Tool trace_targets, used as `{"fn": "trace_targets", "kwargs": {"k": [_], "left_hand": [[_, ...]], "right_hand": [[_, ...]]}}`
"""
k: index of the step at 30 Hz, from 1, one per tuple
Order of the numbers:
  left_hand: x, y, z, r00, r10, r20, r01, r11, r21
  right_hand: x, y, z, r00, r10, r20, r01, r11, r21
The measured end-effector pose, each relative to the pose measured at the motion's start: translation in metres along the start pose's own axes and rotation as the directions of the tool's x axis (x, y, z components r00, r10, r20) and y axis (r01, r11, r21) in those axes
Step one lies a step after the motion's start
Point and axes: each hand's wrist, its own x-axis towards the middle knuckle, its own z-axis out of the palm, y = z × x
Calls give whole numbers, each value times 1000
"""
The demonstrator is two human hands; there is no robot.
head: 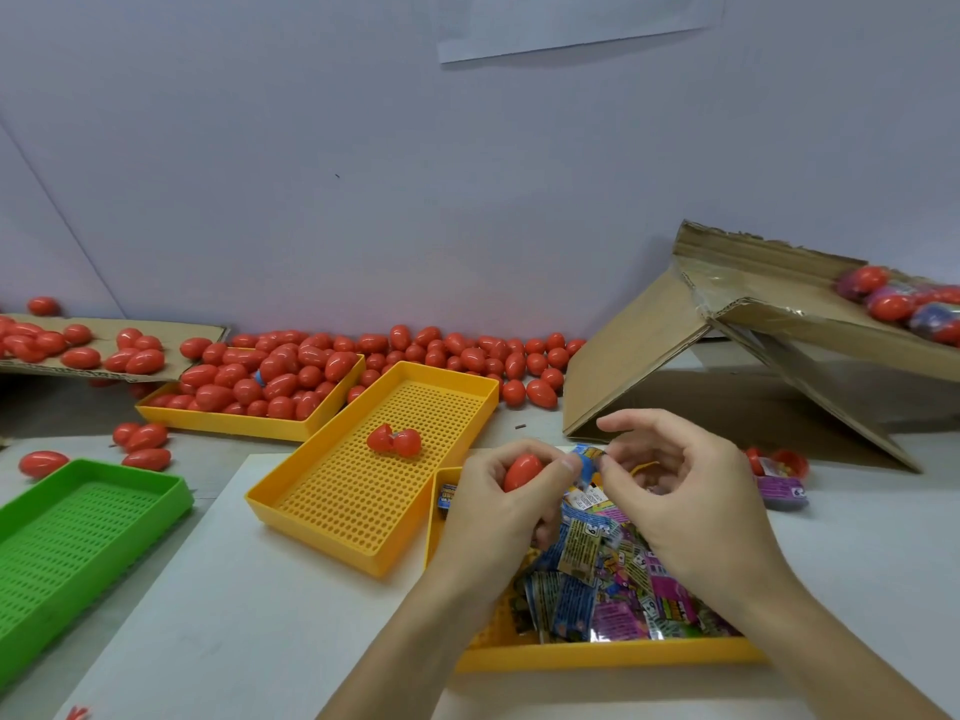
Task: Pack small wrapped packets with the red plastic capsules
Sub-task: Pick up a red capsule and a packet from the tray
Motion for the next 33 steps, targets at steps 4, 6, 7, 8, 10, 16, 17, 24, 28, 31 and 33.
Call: {"fn": "trace_targets", "kwargs": {"k": [4, 6, 7, 8, 10, 16, 17, 24, 28, 31, 33], "left_hand": [[0, -1, 1, 999, 20, -25, -19, 1000, 24], [1, -1, -1, 999, 12, -42, -12, 1000, 0], [1, -1, -1, 999, 11, -40, -11, 1000, -6], [0, -1, -2, 999, 11, -33, -12, 1000, -7], [0, -1, -2, 1000, 17, -11, -17, 1000, -2], [-1, 2, -1, 999, 31, 32, -31, 999, 14], [-1, 2, 0, 999, 35, 42, -36, 999, 17], [-3, 6, 2, 999, 33, 35, -35, 998, 60], [-4, 7, 2, 999, 20, 39, -20, 1000, 10], [-3, 7, 2, 999, 13, 49, -13, 1000, -3], [-4, 7, 3, 998, 14, 63, -15, 1000, 12]], "right_hand": [[-1, -4, 0, 998, -70, -5, 69, 996, -58], [-1, -3, 0, 996, -81, 31, 83, 993, -87], [-1, -3, 0, 996, -80, 47, 85, 992, -96], [-1, -2, 0, 995, -77, 59, 83, 992, -99], [0, -1, 0, 995, -62, 73, 68, 995, -76], [1, 1, -1, 997, -72, 13, 73, 997, -21], [1, 0, -1, 997, -83, 5, 83, 996, -19], [-1, 0, 0, 987, -161, -2, 160, 984, -77], [0, 1, -1, 974, -224, -6, 222, 967, -125], [0, 1, 0, 969, -245, 32, 247, 958, -148], [-1, 1, 0, 966, -245, 87, 255, 957, -136]]}}
